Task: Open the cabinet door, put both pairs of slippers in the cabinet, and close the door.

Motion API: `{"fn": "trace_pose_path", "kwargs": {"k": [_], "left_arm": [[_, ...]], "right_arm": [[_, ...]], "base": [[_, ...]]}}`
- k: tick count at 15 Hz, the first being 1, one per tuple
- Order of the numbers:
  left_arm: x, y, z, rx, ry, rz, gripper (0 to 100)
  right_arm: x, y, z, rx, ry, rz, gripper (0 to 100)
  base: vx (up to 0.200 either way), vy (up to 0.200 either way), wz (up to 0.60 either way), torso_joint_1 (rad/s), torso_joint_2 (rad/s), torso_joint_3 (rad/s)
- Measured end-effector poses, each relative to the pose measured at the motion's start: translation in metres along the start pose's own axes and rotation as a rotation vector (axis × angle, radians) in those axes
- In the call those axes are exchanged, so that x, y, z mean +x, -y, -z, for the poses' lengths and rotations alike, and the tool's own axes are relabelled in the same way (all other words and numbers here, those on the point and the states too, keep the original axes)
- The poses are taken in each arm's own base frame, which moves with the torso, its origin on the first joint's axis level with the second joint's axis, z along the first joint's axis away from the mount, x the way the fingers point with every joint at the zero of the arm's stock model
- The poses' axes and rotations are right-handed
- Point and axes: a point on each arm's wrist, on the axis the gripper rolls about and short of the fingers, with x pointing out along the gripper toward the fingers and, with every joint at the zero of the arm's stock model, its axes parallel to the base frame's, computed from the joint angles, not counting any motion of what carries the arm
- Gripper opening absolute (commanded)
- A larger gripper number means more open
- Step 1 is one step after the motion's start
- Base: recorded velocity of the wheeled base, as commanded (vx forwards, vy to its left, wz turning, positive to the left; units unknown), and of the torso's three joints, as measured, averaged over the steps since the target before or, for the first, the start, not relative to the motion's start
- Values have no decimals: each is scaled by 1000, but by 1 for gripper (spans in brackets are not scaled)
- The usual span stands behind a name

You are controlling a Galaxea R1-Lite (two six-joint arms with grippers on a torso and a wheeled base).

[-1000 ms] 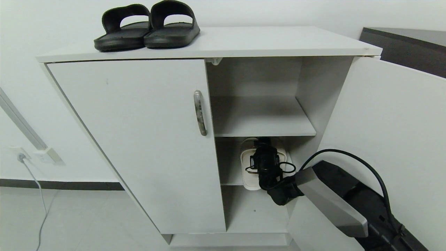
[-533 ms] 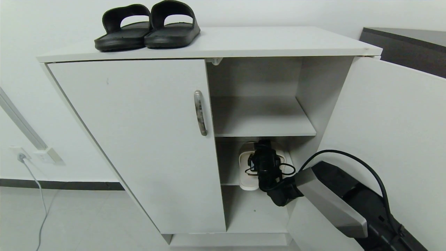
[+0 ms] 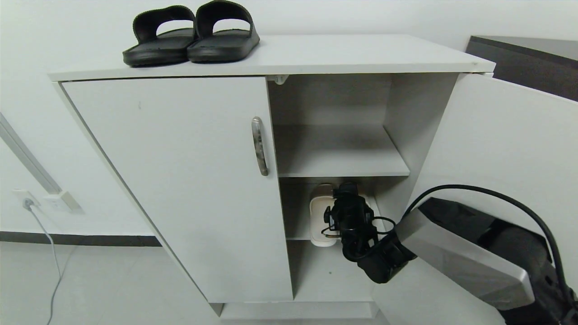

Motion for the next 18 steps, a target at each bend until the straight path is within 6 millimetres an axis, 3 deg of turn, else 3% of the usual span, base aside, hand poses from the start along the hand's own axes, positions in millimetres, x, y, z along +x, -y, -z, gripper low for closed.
{"fn": "trace_pose_path", "kwargs": {"k": [6,14,18], "left_arm": [[0,0,0,0,0,1,0],[0,0,0,-2,0,0,0],[0,0,0,-2,0,0,0]], "right_arm": [[-88,20,5,-25,-8,-93,100],[-112,24,-10,-22,8,-125,100],[-122,29,-21,-24,21,-133,100]], "base": [[0,0,0,0,0,0],[-200,0,0,2,2,3],[0,0,0,0,0,0]]}}
